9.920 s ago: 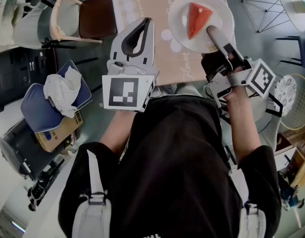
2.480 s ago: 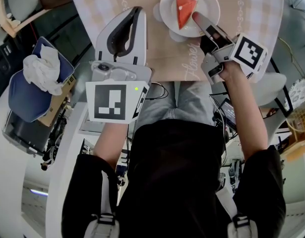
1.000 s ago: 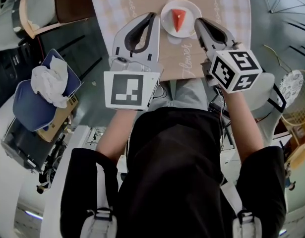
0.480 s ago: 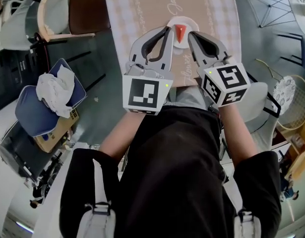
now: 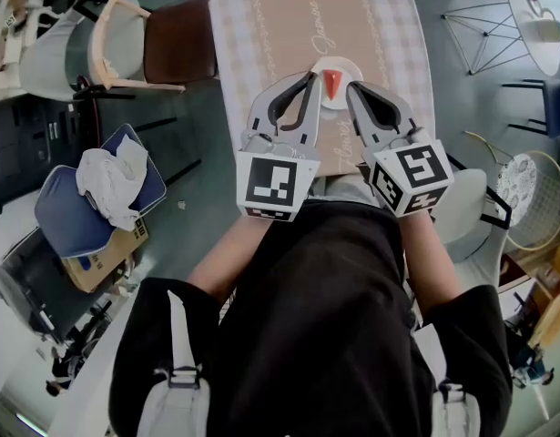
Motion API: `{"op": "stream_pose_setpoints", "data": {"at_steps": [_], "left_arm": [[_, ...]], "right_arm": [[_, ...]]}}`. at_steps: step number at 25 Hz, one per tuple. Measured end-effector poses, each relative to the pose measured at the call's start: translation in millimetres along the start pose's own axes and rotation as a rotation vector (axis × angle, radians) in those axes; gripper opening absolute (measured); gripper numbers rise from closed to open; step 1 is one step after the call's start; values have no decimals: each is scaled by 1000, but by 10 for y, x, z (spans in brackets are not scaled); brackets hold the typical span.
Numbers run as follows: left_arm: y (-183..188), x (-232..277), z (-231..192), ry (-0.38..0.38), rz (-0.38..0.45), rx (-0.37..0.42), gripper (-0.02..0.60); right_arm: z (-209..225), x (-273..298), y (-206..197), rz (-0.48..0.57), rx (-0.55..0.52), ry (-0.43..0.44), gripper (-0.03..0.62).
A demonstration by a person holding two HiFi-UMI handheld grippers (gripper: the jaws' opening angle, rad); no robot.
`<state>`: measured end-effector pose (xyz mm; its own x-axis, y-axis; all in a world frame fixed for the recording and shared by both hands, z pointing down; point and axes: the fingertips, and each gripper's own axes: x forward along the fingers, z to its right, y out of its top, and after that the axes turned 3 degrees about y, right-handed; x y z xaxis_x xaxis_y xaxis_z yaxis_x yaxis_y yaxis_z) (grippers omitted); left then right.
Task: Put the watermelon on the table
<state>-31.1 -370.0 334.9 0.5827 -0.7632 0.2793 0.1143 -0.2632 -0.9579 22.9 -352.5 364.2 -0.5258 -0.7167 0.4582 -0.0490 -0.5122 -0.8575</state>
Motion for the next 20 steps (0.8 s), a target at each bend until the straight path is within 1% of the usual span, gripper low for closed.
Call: {"op": "stream_pose_setpoints", "data": {"at_steps": [5,11,20], "left_arm": [[11,-77,76,1,7,-1,12],[54,-161,271,11,6,21,11],[150,-387,700,77,34,50,11]], "right_arm": [[-1,-64,54,7,-18,13,14],[124,-279,136,44,4,31,14],[231,-912,78,97,-9,54,14]]}}
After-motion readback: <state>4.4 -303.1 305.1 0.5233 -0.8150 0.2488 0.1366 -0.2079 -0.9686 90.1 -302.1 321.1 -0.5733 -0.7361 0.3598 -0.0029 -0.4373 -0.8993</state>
